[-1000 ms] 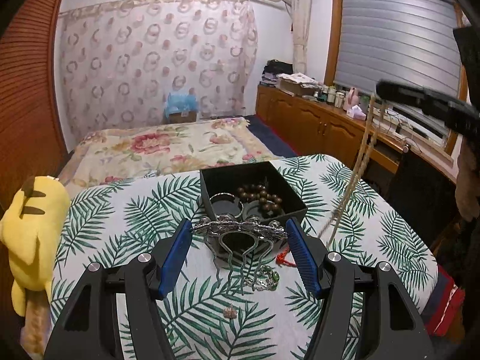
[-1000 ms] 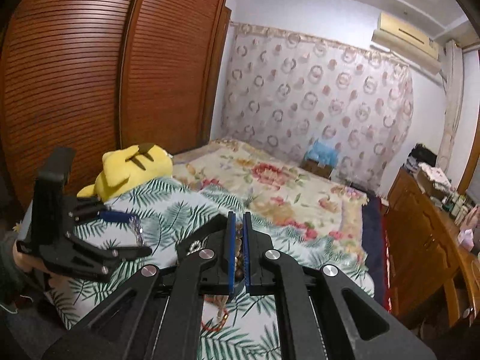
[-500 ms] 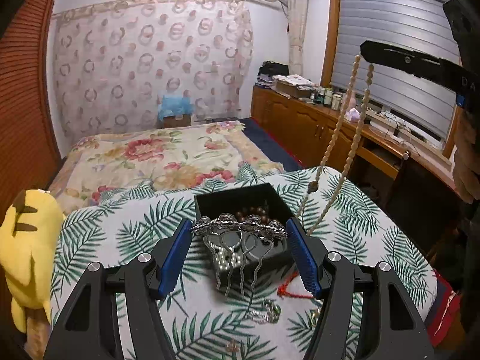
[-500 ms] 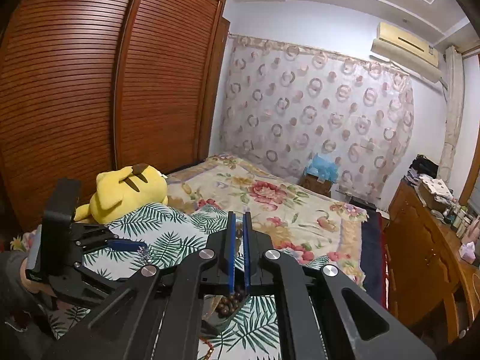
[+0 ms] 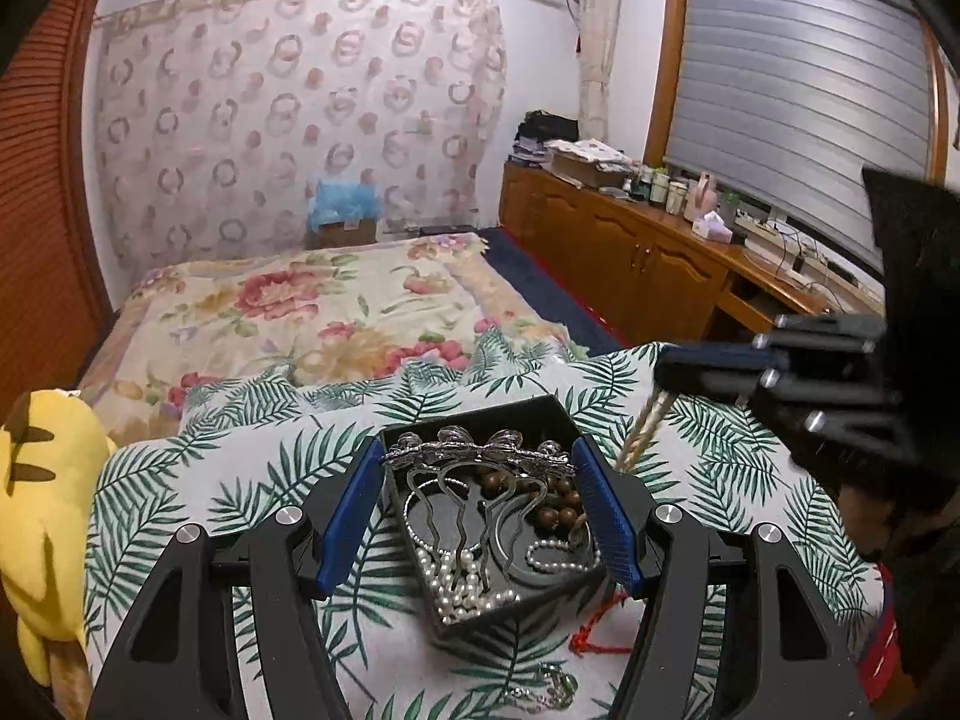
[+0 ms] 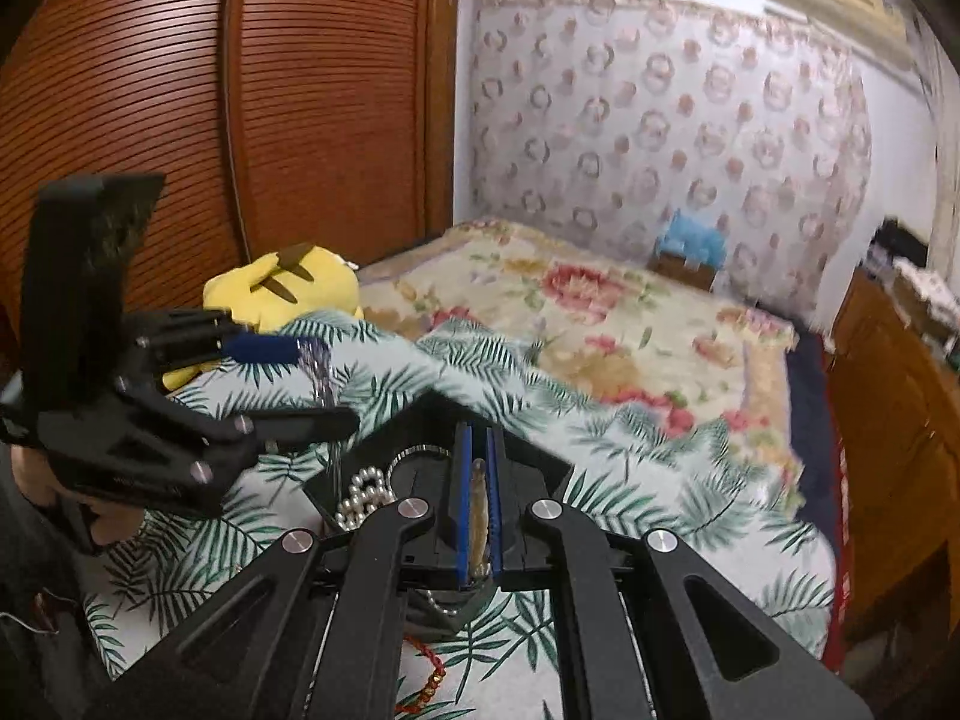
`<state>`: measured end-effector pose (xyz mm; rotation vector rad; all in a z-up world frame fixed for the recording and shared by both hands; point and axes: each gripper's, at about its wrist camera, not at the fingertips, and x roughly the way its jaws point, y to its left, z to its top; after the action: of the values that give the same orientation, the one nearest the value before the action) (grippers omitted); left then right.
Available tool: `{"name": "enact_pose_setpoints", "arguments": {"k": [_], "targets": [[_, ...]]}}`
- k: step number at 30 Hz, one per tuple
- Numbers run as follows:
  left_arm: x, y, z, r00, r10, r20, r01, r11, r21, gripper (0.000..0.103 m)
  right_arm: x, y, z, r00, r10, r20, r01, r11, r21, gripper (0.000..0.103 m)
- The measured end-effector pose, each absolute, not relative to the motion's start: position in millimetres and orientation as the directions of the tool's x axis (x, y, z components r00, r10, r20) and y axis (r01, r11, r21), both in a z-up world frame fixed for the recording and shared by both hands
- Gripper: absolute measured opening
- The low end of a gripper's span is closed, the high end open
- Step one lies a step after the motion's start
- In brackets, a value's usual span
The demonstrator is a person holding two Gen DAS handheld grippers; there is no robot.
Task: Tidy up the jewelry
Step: 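Carry the comb and pearl necklace over the black box, lower them in and open both tools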
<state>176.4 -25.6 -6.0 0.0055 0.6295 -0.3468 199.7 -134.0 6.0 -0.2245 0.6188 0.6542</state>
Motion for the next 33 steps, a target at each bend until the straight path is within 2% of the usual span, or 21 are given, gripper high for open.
{"name": "enact_pose_setpoints", "arguments": {"k": [12, 21, 23, 33], "targets": [[201.2, -47.4, -21.6, 0.719, -0.314, -0.62, 0.353, 0.933, -0.063, 0.062, 218.0, -163.4, -45.7, 0.616, 0.508, -0.602, -0.57, 0.815, 0.105, 0.006], [210.5, -55.8, -32.6, 0.701, -0.301, -0.647, 0.354, 0.934, -0.05, 0.062, 215.8, -167.5, -44.2, 0.61, 0.518, -0.599, -0.58, 0.808, 0.108, 0.006], [211.3, -57.6, -34.1, 0.697, -0.301, -0.651, 0.355, 0.933, -0.051, 0.066, 214.8, -168.7, -43.7, 0.612, 0.513, -0.601, -0.577, 0.81, 0.104, 0.006], [190.1, -42.2, -28.7, 0.721, -0.296, -0.627, 0.329, 0.942, -0.066, 0.068, 193.6, -169.7, -42.8, 0.617, 0.491, -0.615, -0.573, 0.816, 0.077, 0.006]]}}
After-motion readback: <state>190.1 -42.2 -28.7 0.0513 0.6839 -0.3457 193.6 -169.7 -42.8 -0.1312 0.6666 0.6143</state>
